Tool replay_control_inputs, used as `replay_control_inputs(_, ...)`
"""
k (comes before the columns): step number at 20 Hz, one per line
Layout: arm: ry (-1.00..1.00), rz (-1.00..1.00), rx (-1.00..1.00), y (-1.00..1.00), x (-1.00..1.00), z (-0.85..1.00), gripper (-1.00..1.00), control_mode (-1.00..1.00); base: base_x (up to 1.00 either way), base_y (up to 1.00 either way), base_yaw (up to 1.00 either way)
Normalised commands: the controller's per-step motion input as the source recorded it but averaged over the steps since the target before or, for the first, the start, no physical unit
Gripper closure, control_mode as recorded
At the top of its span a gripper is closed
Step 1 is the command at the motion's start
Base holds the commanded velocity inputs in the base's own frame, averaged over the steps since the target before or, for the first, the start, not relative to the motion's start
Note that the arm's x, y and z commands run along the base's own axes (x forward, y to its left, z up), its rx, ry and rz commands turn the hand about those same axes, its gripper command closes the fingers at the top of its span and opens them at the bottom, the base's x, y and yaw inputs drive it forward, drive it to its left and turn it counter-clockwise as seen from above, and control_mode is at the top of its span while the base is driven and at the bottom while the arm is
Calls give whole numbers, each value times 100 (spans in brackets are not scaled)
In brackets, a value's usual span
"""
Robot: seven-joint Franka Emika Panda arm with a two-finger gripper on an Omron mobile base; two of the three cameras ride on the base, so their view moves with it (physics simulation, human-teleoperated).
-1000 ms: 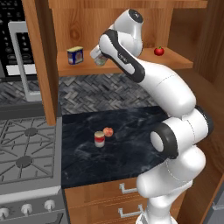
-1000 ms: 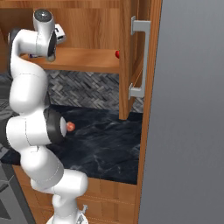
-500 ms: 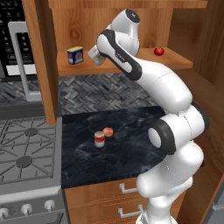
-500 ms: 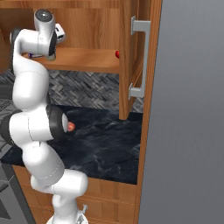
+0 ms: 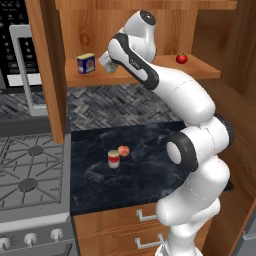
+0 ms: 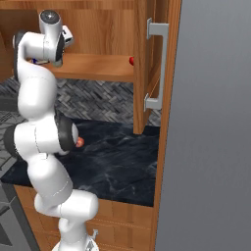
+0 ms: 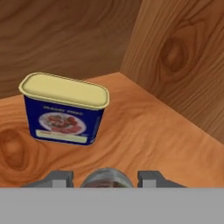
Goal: Pick the cans from the counter and place them in their designated side in the cabinet.
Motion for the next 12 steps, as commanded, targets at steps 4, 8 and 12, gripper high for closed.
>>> replay_control_inputs(4, 0, 1, -1, 7, 23, -27, 100, -100, 0, 0, 0)
replay_control_inputs(8, 0, 1, -1, 6, 23, -31, 100, -100, 0, 0, 0)
replay_control_inputs(12, 0, 1, -1, 5, 22, -33, 100, -100, 0, 0, 0)
